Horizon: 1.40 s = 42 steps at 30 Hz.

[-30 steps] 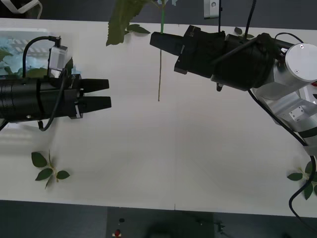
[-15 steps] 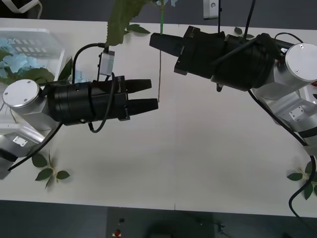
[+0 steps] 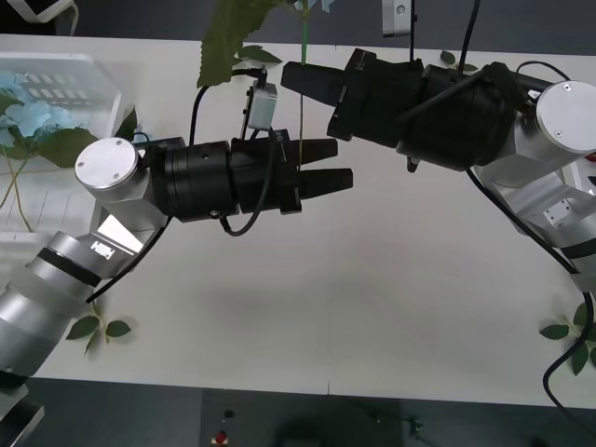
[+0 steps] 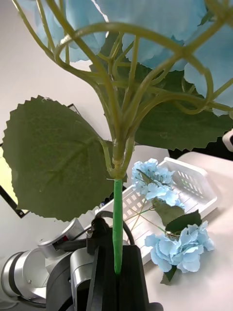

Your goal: Put the red flowers into the right box and the blue flowers into the left box

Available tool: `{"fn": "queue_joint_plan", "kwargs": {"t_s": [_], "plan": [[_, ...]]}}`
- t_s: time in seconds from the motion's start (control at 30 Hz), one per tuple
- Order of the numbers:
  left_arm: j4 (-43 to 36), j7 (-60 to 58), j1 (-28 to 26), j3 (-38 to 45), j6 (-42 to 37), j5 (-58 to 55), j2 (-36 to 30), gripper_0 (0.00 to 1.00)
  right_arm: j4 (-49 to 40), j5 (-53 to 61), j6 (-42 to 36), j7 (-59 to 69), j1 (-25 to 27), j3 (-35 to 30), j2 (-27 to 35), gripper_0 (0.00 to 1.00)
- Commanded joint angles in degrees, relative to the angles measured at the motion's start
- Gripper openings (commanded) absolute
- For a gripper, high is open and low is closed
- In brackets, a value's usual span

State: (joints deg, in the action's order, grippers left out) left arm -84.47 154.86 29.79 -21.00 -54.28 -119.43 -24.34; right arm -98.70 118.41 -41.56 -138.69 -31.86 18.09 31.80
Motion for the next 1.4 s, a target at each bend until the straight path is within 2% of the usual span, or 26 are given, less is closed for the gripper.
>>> {"fn": "queue_joint_plan", "kwargs": {"t_s": [0.03, 0.5, 0.53, 0.57, 0.6, 0.63, 0.7, 0.73, 0.9, 1.1, 1.4], "plan": [[-0.8, 0.1, 1.9, -1.6, 2.1, -0.2, -0.9, 0.0, -2.2, 0.4, -0.1, -2.2, -2.5, -0.3, -0.2, 0.0], [-0.8, 0.1, 1.7, -1.7, 2.8, -1.0, -2.5, 0.0, -2.2, 0.4, -0.3, -2.0, -2.5, -0.3, -0.2, 0.0], [-0.9, 0.1, 1.7, -1.7, 2.8, -1.3, -2.8, 0.0, -2.1, 0.4, -0.3, -1.8, -2.5, -0.3, -0.2, 0.11], [-0.9, 0.1, 1.7, -1.7, 2.8, -1.6, -3.0, 0.0, -2.1, 0.4, -0.3, -1.8, -2.5, -0.3, -0.2, 0.28], [-0.8, 0.1, 1.7, -1.7, 2.8, -2.0, -3.3, 0.0, -2.1, 0.4, -0.3, -1.7, -2.5, -0.3, -0.2, 0.54], [-0.8, 0.1, 1.7, -1.7, 2.7, -2.2, -3.4, 0.0, -2.0, 0.4, -0.3, -1.7, -2.5, -0.3, -0.2, 0.69], [-0.8, 0.1, 1.7, -1.7, 2.7, -2.8, -4.0, 0.0, -1.9, 0.4, -0.3, -1.7, -2.5, -0.3, -0.1, 0.95], [-0.8, 0.1, 1.7, -1.7, 2.7, -2.9, -4.0, 0.0, -1.9, 0.4, -0.4, -1.7, -2.5, -0.3, -0.1, 1.0], [-0.9, 0.1, 1.7, -1.1, 3.2, -4.9, -6.2, 0.0, -1.9, 0.4, -0.3, -1.7, -2.5, -0.3, -0.1, 1.0], [-0.9, 0.1, 1.0, 3.3, 3.2, -7.0, -11.6, 0.0, -1.9, 0.4, -0.3, -1.7, -2.5, -0.3, -0.1, 1.0], [1.6, 0.1, -1.5, 11.6, 3.1, -7.0, -23.6, 0.0, -1.9, 0.4, -0.3, -1.7, -2.5, -0.3, -0.1, 1.0]]}}
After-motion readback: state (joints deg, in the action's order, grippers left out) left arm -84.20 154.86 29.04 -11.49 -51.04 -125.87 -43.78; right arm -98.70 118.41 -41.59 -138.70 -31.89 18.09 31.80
